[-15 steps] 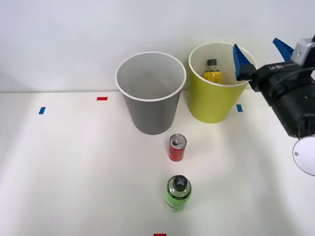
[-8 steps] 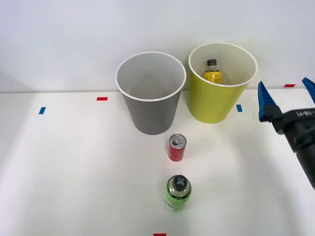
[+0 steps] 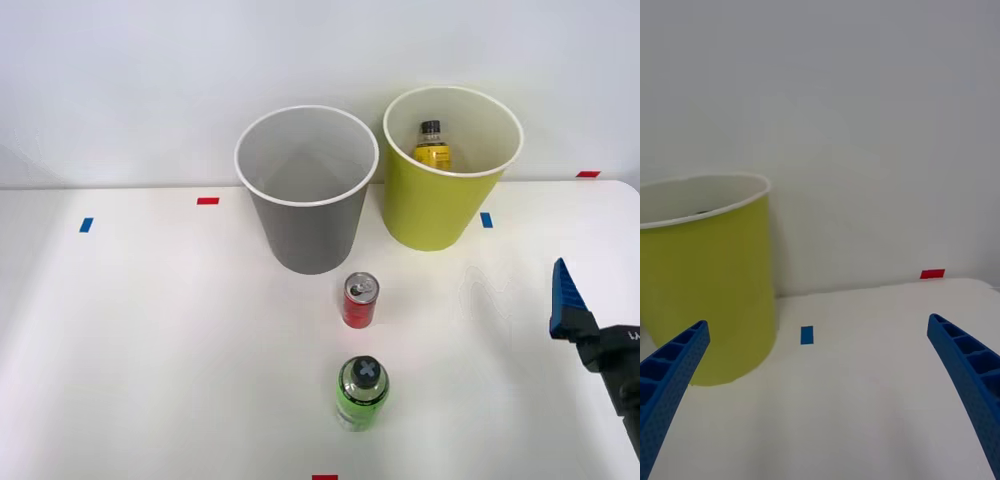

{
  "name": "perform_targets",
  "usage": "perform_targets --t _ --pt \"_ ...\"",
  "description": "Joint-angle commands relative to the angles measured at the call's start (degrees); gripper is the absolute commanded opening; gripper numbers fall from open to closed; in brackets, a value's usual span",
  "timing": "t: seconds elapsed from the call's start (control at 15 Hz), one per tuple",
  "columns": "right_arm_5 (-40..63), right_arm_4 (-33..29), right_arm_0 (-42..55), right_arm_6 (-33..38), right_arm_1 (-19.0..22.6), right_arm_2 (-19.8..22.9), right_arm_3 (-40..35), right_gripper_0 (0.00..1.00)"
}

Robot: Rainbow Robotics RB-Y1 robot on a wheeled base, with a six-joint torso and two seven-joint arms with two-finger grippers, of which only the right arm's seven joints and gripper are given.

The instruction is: Put cans in the gray bin, plastic bottles in the light green bin

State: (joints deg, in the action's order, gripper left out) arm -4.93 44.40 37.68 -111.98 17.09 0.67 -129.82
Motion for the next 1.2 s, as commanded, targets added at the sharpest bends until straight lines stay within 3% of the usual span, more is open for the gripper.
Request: perform_targets --t 0.07,0.53,0.8,0.87,1.2 --pt "-0.52 -1.51 3.19 -1.31 -4.44 -0.93 0.00 1.00" --pt "-0.43 -3.97 7.59 -3.60 -7.34 -2.25 0.09 1.00" --pt "-0.43 -14.43 8.91 -1.84 -10.76 -2.16 0.27 1.00" --pt "-0.43 -16.63 9.08 -0.70 -11.64 -2.25 0.27 1.00" --pt "-0.61 -29.37 11.10 18.03 -13.05 -3.92 0.27 1.00"
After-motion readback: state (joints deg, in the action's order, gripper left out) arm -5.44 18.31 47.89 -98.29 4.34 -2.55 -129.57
